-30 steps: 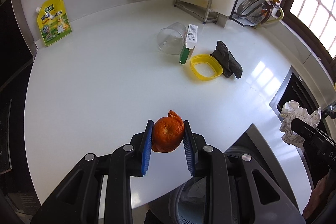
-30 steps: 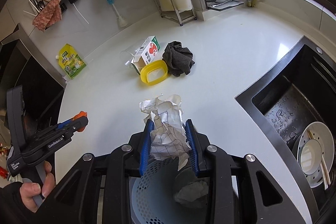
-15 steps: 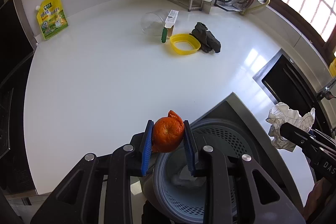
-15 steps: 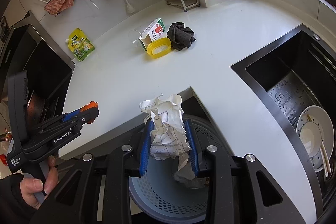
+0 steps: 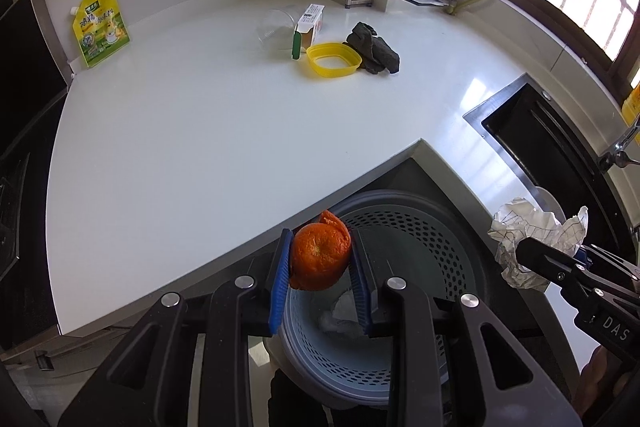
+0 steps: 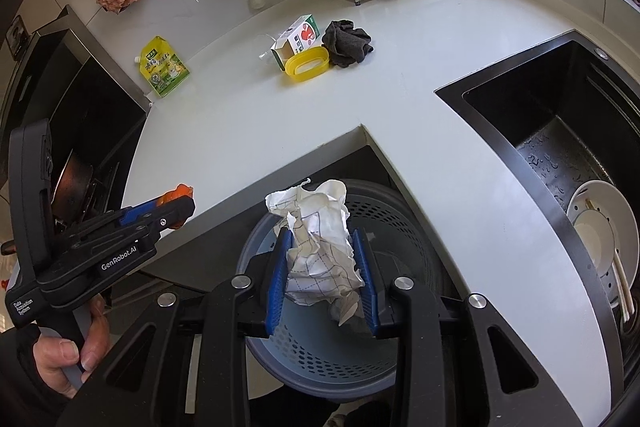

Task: Collect trash
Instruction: 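Carry the tangerine and checkered paper over the blue mesh basket with both tools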

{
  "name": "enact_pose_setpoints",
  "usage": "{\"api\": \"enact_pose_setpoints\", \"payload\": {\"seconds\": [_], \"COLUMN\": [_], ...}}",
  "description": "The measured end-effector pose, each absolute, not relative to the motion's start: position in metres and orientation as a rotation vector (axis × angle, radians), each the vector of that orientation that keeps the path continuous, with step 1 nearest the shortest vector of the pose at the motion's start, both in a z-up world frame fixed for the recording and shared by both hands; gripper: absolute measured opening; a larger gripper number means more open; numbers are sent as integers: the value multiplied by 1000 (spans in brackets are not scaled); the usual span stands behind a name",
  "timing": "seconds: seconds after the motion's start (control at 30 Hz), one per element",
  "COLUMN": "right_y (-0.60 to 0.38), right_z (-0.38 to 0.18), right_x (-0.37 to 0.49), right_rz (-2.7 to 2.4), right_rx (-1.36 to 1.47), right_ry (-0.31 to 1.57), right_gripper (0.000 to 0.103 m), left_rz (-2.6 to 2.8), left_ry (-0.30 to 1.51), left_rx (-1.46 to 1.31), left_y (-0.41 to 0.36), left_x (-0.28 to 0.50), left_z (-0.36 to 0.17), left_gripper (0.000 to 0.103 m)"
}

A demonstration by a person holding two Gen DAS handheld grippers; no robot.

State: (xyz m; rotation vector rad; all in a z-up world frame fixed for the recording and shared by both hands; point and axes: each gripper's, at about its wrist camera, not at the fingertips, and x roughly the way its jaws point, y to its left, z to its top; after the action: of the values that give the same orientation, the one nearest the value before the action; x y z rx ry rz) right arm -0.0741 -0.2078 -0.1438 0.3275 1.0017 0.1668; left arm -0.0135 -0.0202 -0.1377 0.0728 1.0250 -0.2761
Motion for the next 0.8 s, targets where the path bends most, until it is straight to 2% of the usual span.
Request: {"api": "enact_pose_setpoints", "payload": {"seconds": [0.8], "right_y": [-210], "right_z": [-163], "right_x": [-94], "right_rz": [207], "right_rx": [309], "right_ry": [1054], "right_gripper": [31], "left_rz": [-279], "left_ry": [1073], "left_rx": [82], "left_y": [-37], "left_x": [-45], "left_z": [-160], "left_gripper": [27]}}
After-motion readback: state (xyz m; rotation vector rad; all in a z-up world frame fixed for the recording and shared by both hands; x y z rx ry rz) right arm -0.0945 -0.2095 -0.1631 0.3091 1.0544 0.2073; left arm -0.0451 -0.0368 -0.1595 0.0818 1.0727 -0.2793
